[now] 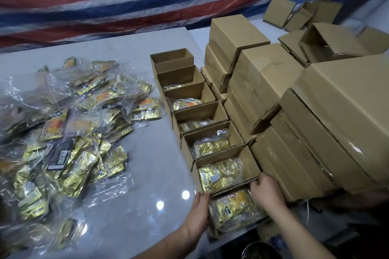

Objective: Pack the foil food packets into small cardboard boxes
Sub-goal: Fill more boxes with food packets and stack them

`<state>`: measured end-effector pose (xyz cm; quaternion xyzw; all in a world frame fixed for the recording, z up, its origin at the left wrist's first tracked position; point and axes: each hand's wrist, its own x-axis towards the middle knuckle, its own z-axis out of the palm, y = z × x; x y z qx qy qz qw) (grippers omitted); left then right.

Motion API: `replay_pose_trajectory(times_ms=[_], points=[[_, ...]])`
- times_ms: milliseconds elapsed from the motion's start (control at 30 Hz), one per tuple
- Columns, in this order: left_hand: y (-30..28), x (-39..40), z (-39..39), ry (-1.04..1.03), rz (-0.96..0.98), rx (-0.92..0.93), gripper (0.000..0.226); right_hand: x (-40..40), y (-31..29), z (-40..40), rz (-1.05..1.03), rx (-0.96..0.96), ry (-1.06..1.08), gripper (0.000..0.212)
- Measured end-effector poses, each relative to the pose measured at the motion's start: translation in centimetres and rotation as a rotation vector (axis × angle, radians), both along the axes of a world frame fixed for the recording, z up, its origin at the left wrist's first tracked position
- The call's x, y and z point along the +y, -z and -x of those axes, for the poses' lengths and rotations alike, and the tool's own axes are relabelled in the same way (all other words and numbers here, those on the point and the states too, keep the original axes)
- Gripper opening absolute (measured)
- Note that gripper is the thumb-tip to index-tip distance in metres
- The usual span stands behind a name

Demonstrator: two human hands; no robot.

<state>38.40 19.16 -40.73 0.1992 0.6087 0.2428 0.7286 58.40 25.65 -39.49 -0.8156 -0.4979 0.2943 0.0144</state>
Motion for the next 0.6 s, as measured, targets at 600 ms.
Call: replay_pose_trajectory(times_ms=[600], points=[[-4.1,1.4,11.3,-0.103,-0.199,0.201,0.063,0.6,-5.6,9.7,-0.246,0.019,-0.116,0.046]])
